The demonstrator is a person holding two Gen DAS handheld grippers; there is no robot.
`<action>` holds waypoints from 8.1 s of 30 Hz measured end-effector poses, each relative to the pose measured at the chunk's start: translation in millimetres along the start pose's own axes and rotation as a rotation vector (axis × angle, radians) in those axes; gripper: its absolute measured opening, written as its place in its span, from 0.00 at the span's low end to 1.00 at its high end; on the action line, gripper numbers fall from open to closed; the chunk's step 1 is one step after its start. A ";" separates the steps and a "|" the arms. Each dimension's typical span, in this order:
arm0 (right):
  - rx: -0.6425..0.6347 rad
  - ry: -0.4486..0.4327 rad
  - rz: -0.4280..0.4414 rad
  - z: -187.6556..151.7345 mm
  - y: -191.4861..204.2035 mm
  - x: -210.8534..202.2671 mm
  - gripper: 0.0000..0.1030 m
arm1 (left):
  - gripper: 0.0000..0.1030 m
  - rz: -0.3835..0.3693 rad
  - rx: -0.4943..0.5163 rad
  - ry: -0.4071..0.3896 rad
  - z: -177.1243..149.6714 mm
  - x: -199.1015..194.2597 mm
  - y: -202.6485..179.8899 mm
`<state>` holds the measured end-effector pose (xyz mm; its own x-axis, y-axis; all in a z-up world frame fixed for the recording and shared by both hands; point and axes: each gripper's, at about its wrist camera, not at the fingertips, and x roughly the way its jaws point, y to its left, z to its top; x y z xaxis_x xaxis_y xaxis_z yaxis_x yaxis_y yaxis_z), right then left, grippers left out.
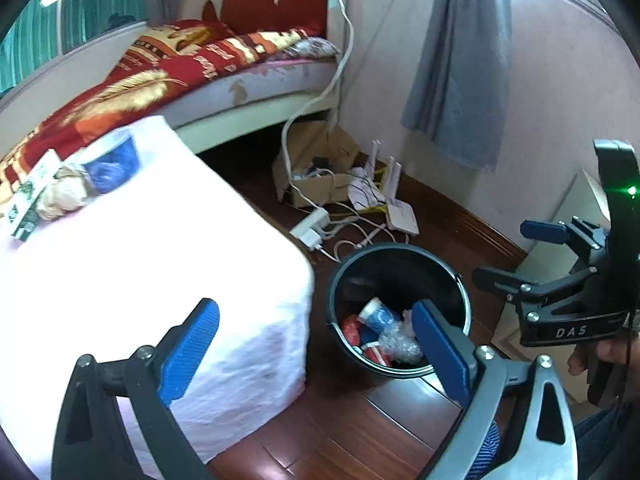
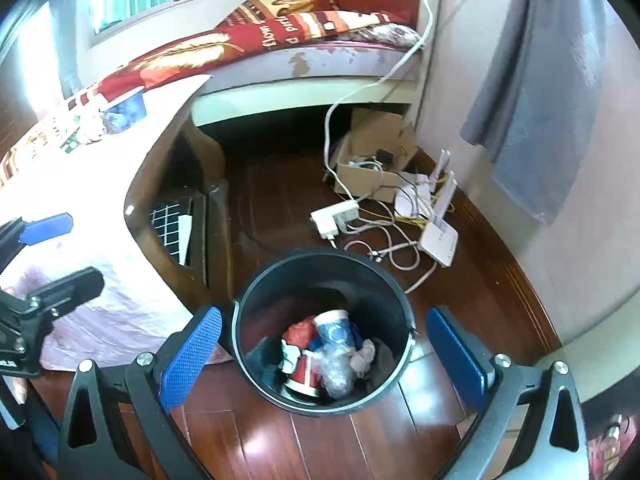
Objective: Collect trash
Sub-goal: 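Move both tools back toward the remaining trash on the bed, then grasp the green-and-white milk carton with the left tool while the right tool grasps the blue paper bowl, then carry the milk carton and blue bowl over the black bucket with both tools, then open both tools to drop the carton and bowl into the bucket, then move both tools back toward the remaining trash on the bed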
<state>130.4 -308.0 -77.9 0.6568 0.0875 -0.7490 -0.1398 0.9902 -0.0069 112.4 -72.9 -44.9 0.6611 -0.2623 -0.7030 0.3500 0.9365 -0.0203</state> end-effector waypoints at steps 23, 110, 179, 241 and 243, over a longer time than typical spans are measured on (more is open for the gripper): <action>-0.182 -0.143 0.162 75.4 141.2 -1.7 1.00 | 0.93 0.189 -0.213 -0.107 -24.4 -57.4 143.7; -0.256 -0.028 0.297 243.6 295.0 169.1 0.74 | 0.55 0.124 -0.248 0.009 35.1 36.5 351.0; 0.126 -0.101 -0.014 -3.2 -52.1 -36.3 0.74 | 0.52 -0.231 0.049 0.020 7.2 10.2 -28.4; -0.044 0.053 -0.084 -54.0 -41.2 27.9 1.00 | 0.87 -0.117 -0.029 0.159 -39.3 47.2 -30.0; -0.036 0.028 -0.069 -46.3 -33.5 16.1 1.00 | 0.87 -0.098 -0.034 0.128 -36.8 32.6 -23.4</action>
<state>111.3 -344.8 -120.4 0.6449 0.0158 -0.7641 -0.1217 0.9892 -0.0823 101.3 -94.9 -93.5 0.5340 -0.3232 -0.7813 0.3848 0.9157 -0.1158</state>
